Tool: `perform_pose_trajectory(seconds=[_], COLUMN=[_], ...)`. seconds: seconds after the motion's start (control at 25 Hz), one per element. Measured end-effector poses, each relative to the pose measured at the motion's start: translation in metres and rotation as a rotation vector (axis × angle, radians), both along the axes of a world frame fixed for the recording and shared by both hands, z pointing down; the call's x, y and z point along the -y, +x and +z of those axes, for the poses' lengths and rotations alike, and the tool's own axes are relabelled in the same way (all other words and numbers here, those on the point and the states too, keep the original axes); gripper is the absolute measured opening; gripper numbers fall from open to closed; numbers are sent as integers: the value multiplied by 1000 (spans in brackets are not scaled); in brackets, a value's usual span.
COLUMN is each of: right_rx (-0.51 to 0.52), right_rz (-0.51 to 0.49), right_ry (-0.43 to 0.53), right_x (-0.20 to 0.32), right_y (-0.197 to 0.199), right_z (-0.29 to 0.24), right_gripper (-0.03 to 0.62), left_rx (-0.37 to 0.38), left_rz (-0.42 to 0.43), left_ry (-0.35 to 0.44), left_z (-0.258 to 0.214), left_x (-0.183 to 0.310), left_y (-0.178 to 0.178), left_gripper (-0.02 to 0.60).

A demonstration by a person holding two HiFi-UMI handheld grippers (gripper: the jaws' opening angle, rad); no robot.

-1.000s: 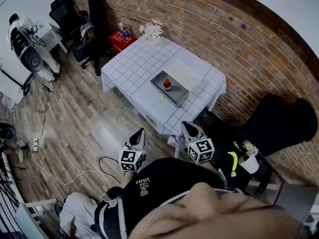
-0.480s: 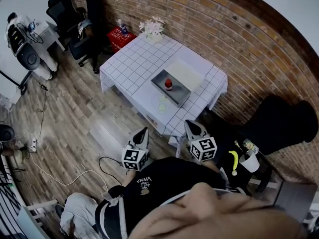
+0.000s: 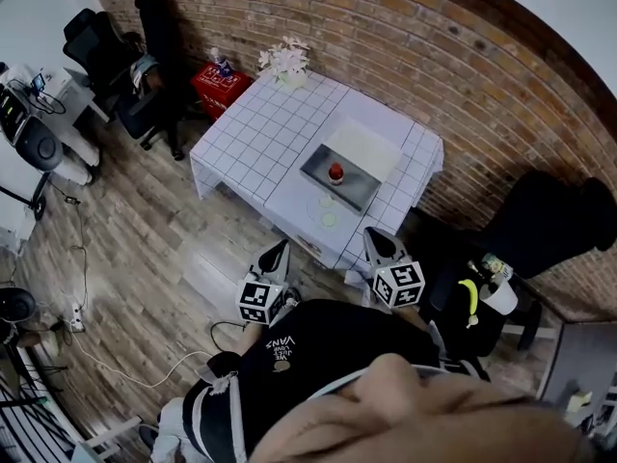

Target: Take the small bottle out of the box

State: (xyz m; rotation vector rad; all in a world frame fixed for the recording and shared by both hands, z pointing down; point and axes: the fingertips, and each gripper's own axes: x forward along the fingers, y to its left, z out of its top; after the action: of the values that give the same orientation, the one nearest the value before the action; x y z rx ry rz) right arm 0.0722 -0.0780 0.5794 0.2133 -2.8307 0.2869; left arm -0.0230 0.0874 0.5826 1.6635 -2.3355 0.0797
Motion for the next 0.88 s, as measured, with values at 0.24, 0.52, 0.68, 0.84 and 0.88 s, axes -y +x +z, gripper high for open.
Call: perform_pose_trajectory(seconds=[0.24, 0.52, 0.68, 0.84, 0.88], right_rx=[0, 13, 16, 14, 13], right_rz=[100, 258, 332, 381, 389], right_ry=[-9, -19, -28, -39, -40], right_x=[-6, -20, -30, -35, -33], right_y=[-21, -29, -29, -29, -28], right_z=[-1, 2, 4, 8, 8], right_gripper=[2, 2, 2, 2, 2], left_rx=[-6, 2, 5, 3, 1], left_rz=[93, 218, 277, 324, 332], left_ry=[5, 3, -2, -12, -11], left_z=[-1, 2, 4, 10, 11], left_x=[1, -5, -8, -2, 2], left_y=[-35, -70, -85, -94, -94], left_gripper=[11, 9, 11, 11, 11])
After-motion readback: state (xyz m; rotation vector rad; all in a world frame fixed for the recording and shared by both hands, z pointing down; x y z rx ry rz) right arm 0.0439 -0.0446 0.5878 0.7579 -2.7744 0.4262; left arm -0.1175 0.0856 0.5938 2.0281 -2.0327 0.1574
